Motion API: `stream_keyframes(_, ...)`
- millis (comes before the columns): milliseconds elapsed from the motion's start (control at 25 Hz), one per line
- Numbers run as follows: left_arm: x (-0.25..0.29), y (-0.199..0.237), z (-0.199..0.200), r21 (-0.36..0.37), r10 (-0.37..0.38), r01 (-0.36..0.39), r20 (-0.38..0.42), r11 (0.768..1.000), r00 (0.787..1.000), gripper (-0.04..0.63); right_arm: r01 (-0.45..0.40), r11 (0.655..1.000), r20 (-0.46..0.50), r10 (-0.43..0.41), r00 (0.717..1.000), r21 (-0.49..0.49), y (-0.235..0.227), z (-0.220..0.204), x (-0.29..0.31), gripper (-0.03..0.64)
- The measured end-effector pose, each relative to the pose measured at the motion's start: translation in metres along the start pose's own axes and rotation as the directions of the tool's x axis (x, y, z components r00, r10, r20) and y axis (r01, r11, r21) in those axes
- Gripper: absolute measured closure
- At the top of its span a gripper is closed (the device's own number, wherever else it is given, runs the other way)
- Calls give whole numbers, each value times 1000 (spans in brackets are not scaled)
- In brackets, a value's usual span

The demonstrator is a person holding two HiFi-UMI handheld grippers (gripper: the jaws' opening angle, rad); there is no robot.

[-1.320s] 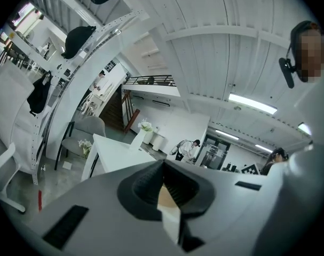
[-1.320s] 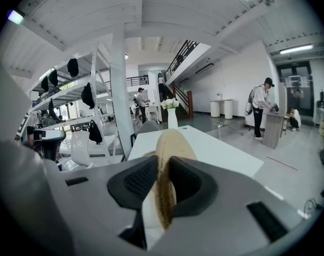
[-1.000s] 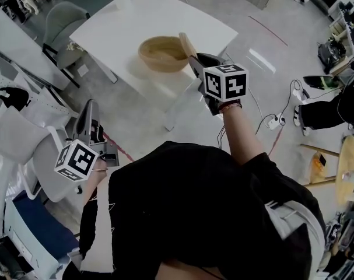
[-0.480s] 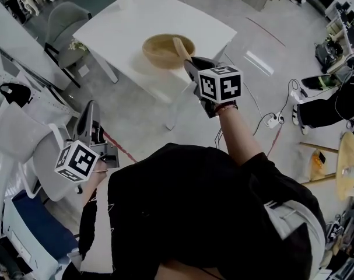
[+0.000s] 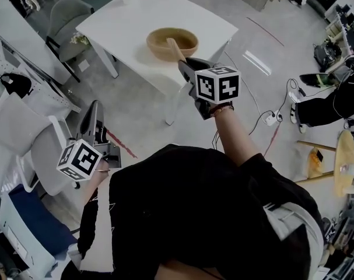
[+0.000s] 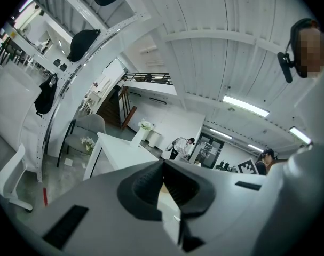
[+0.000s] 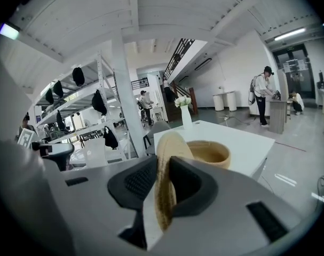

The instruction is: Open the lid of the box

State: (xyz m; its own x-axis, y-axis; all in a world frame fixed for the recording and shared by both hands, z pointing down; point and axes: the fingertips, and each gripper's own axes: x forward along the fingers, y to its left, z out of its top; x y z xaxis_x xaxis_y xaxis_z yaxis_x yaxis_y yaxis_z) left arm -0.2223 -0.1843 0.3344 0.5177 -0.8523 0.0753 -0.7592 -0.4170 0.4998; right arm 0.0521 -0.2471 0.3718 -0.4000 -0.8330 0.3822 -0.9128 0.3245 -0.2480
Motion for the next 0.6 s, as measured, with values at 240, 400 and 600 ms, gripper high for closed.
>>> stream_keyframes(240,-16,-3,-9,-5,-15,15,-22,1000,1000,586,-41,999,16,41,999,25,35,-8,-12,534)
stream_keyframes(400,-25,-5,-17,-7,-30,30,-40,1000,999,586,-70,997,27,69,997,23,62,-13,-21,534)
stream_keyframes(600,-39,-11,-29,-6,-52,52,-64,999,997,586,-100,995,36,99,994,13,94,-25,-37,532)
